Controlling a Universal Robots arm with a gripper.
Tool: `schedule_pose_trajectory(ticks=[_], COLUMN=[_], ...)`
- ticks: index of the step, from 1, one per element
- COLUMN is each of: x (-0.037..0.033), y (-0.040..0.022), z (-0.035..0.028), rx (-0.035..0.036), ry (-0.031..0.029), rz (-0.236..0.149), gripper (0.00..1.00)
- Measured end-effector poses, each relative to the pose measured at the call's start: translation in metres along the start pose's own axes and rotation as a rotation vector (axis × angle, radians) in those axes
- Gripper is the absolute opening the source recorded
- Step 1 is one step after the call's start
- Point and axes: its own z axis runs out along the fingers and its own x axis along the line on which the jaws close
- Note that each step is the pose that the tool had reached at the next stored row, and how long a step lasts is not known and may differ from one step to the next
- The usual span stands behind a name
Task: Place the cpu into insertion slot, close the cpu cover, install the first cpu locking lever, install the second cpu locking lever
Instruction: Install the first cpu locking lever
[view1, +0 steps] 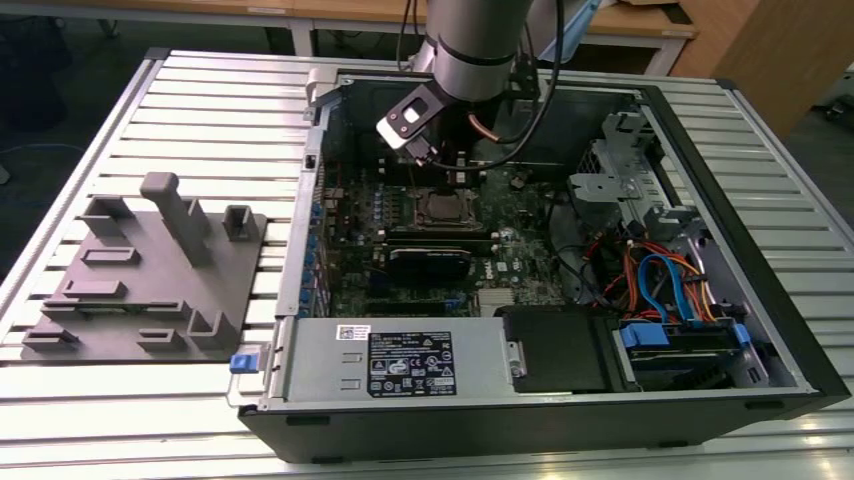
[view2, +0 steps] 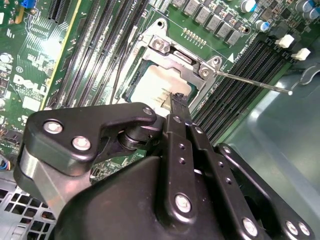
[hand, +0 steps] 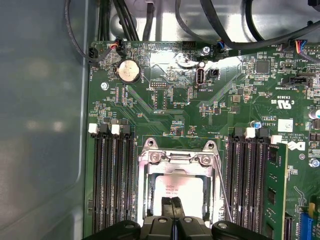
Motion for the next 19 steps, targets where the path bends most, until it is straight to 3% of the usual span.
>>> schedule_pose_trajectory(ticks=[19], x=[0.0005], y=[-0.0001], z=[-0.0065], rx=[0.0], ry=[0.0001], rz=[0.0], gripper=[0.11])
